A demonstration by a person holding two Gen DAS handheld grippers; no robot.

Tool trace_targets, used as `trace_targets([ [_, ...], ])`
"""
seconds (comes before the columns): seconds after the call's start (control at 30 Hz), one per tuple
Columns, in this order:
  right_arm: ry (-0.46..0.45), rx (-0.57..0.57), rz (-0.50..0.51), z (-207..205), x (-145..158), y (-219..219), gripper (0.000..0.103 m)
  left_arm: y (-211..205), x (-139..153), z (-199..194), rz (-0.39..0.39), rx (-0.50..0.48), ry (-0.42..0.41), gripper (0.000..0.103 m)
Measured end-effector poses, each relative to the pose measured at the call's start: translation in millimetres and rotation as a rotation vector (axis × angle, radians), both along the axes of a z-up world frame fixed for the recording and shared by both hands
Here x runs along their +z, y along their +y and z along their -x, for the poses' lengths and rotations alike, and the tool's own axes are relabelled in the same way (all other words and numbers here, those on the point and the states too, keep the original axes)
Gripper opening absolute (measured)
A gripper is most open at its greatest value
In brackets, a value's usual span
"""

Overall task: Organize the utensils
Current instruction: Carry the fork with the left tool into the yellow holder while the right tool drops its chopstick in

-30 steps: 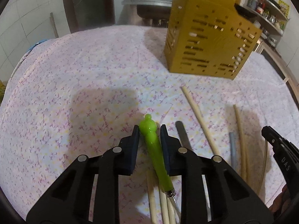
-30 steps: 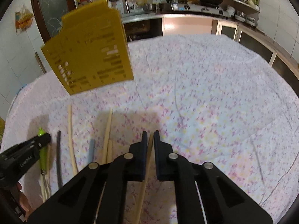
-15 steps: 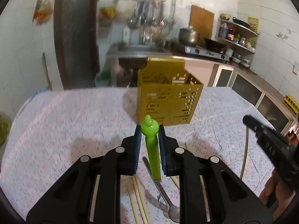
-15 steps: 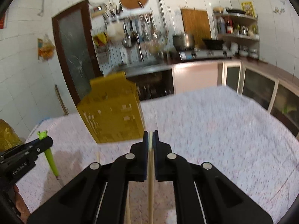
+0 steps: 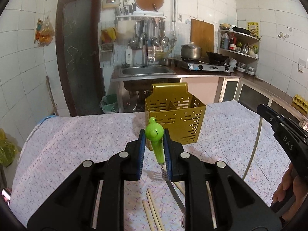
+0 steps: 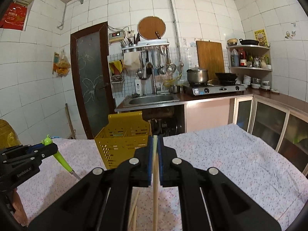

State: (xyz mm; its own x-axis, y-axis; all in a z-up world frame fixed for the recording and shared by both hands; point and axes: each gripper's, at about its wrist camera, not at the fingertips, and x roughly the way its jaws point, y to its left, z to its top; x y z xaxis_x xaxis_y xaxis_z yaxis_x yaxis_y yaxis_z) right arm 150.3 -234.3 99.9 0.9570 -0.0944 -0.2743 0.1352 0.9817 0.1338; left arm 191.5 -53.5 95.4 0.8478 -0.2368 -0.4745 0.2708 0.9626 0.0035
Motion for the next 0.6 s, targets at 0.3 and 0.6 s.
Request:
trace_targets([
  [0.3,-0.053,0.008,-0.006,-15,25,-6,0.005,6,23,-11,0.041,0.005,-0.041,0.017],
  [0.6,-0.170,0.026,0.039,-52,99,-4,0.005,0,88,-55,0.090,0.031,-0.169,0.017],
])
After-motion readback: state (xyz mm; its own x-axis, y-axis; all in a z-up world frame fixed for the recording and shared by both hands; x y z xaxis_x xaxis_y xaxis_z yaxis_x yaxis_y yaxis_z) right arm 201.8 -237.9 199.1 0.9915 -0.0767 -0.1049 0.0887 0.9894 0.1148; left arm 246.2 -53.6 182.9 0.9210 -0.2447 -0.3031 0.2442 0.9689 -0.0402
